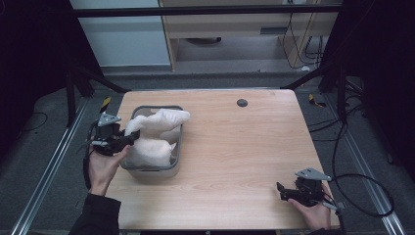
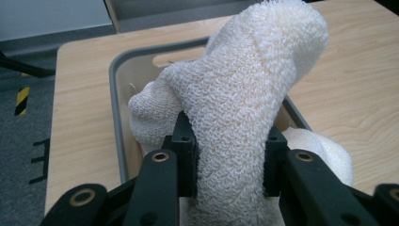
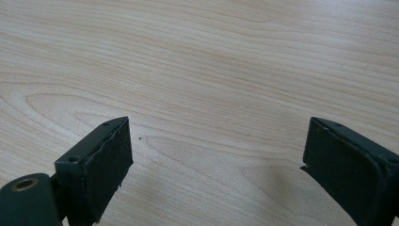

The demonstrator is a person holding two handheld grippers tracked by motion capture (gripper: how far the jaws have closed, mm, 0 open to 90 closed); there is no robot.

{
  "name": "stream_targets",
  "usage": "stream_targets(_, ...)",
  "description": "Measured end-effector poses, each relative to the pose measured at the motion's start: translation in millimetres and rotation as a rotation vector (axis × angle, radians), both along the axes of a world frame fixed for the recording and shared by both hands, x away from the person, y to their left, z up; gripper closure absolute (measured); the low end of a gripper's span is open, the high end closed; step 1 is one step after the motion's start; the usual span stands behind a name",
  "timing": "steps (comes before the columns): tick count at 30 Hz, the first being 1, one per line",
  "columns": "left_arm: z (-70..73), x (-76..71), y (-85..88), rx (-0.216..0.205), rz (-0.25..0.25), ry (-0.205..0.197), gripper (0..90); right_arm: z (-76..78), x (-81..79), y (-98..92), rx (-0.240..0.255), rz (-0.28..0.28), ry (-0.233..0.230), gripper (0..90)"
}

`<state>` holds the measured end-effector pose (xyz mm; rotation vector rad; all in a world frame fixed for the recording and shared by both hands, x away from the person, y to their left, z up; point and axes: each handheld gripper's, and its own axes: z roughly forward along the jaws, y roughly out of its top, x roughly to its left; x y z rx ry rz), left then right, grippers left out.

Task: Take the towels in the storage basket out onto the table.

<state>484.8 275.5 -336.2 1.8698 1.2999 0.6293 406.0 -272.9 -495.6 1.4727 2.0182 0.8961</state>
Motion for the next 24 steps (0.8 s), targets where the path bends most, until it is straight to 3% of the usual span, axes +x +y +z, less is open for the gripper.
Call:
stream_targets(11, 25.1, -4.7, 3.7, -0.025, 0.002, -0.055, 67.5, -0.2, 0.2, 0.1, -0.003, -0.001, 0.002, 8.6)
stream_targets(24, 56.8, -9.9, -9.2, -0.017, -0.057, -0.092, 67.6, 0.5, -0.3, -0.5, -0.001, -0.007, -0.010, 8.6)
